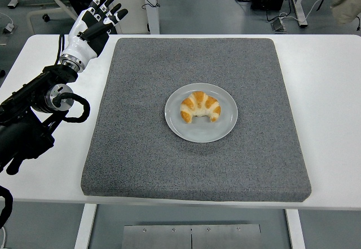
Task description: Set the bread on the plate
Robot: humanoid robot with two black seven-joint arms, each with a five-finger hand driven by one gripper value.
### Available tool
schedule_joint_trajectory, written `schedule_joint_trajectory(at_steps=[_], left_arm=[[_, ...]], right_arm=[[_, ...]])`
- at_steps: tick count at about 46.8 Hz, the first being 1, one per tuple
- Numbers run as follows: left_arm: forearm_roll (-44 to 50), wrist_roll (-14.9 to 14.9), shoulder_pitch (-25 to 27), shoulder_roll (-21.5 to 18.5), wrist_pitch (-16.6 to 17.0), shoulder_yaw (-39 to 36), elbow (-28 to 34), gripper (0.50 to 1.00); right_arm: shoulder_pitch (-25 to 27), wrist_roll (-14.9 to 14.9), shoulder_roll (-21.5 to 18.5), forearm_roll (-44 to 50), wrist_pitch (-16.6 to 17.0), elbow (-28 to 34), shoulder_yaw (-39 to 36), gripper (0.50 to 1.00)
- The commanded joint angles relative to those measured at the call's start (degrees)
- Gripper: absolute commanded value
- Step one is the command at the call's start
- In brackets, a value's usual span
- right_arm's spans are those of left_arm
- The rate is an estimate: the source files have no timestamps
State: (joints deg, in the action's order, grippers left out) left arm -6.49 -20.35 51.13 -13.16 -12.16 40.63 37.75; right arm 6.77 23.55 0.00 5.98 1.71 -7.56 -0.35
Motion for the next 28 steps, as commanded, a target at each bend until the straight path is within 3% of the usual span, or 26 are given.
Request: schedule_joint_trajectory(at_steps=[1,28], left_arm=[[0.87,-0.13,-0.85,0.16,-0.41,-0.02,-0.75,0.966],[0.87,-1.45,-3.05,0.33,-0.41,-0.02,-0.75,0.968]], right_arm=[[-0.01,0.00,0.00,0.00,-0.04,0.00,0.00,1.000],[-0.01,0.00,0.00,0.00,0.05,-0.35,0.09,1.000]])
